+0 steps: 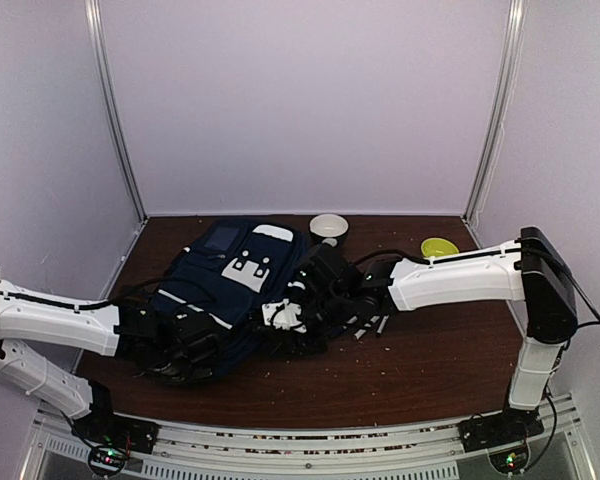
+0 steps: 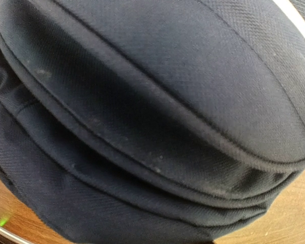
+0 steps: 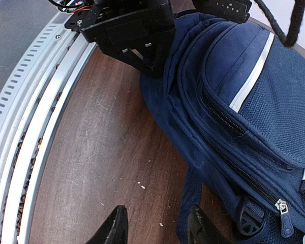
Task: Pack the student bag
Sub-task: Grab the largest pocket of the student bag.
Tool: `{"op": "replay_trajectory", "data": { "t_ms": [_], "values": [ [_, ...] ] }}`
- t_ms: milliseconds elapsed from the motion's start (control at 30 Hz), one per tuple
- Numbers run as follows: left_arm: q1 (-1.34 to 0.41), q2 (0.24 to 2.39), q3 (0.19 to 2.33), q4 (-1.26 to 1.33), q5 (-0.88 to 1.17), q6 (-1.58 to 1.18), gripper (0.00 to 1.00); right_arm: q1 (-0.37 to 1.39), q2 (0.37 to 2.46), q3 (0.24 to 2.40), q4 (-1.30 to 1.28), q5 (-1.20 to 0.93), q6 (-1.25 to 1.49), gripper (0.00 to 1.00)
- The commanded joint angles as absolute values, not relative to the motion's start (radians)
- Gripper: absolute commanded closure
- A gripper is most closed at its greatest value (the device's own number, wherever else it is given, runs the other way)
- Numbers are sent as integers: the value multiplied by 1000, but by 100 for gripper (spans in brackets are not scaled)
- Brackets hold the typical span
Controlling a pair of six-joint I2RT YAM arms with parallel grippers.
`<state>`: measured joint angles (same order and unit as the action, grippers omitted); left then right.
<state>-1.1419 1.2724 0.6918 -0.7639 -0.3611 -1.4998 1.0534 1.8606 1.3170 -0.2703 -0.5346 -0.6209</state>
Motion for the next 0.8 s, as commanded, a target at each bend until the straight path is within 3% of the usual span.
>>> {"op": "replay_trajectory", "data": {
  "t_ms": [0,233,267,333,400,767],
  "values": [
    [-1134,1292,684,-728,-370,-1466,76,1049,1830,1306,-249,-556,-603,60],
    [-1131,1276,661,-754,-382,-1464,86,1049,1847,1326,-254,-568,-593,60],
    [-1129,1270,653,-758,-384,-1469,84,1049,1848,1328,-253,-571,-591,60],
    [-1121,1260,640,-760,-382,-1475,70,1050,1849,1332,-255,-576,-588,60],
    [-1113,1262,631,-753,-386,-1474,67,1049,1853,1337,-255,-578,-583,60],
    [-1109,1289,655,-732,-407,-1436,88,1049,1857,1341,-261,-585,-579,60]
  ]
}}
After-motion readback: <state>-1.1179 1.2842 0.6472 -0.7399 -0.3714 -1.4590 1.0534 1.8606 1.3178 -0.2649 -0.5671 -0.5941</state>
